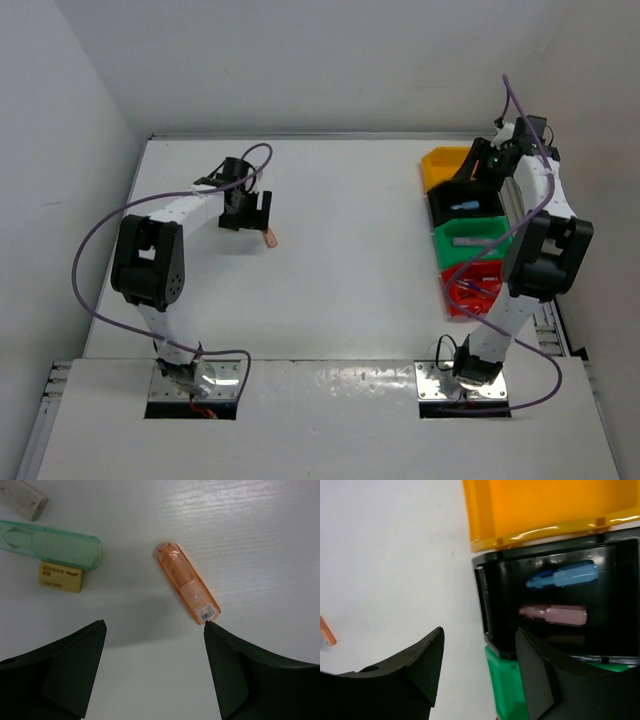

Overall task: Sort the stationery into containers
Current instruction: Place the pen in the storage box, then pick up the pen from the center of the board.

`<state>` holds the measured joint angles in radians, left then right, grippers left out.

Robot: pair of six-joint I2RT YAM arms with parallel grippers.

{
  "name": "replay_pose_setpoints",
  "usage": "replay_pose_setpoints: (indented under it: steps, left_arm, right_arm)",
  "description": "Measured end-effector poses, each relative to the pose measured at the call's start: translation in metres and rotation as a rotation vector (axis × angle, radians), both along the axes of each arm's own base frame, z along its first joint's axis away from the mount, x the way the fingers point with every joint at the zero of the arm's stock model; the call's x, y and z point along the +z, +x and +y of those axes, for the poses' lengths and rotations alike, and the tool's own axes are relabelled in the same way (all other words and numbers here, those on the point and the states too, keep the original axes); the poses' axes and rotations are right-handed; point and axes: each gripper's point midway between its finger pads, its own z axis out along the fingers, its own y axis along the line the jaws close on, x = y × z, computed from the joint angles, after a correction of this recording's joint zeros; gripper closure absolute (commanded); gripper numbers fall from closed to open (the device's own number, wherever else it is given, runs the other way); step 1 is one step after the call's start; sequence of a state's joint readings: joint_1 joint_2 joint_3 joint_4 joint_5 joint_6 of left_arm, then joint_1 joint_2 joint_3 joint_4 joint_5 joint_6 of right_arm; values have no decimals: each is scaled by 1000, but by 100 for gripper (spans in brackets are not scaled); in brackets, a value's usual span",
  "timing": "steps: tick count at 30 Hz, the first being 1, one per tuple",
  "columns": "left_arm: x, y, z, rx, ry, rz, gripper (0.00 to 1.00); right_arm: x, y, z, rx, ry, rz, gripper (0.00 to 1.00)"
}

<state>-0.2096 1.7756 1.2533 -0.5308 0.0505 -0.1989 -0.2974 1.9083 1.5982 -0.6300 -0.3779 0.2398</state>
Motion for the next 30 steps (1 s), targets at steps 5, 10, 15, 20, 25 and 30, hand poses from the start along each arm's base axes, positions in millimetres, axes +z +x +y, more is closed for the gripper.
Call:
replay_pose_setpoints:
  steps: [5, 10, 15, 20, 25, 30]
  left_arm:
    - [-28, 9, -11, 37, 14, 58, 24]
    - [-46, 7, -25, 41, 29, 89, 27]
    - [-49, 5, -38, 42, 21, 88, 44]
    - [-50, 8, -41, 41, 9, 84, 77]
    - [-47, 9, -56, -34, -75, 75, 87]
    - [-16, -2, -88, -189, -270, -9, 94]
  right_arm:
    - [21, -5, 27, 51, 6, -43, 42]
    - [30, -7, 44, 85, 13, -60, 42]
    - [30, -7, 45, 84, 16, -58, 42]
    - [31, -7, 51, 96, 28, -58, 44]
    - [32, -11, 89, 171, 94, -62, 46]
    - [39, -32, 164, 283, 245, -42, 44]
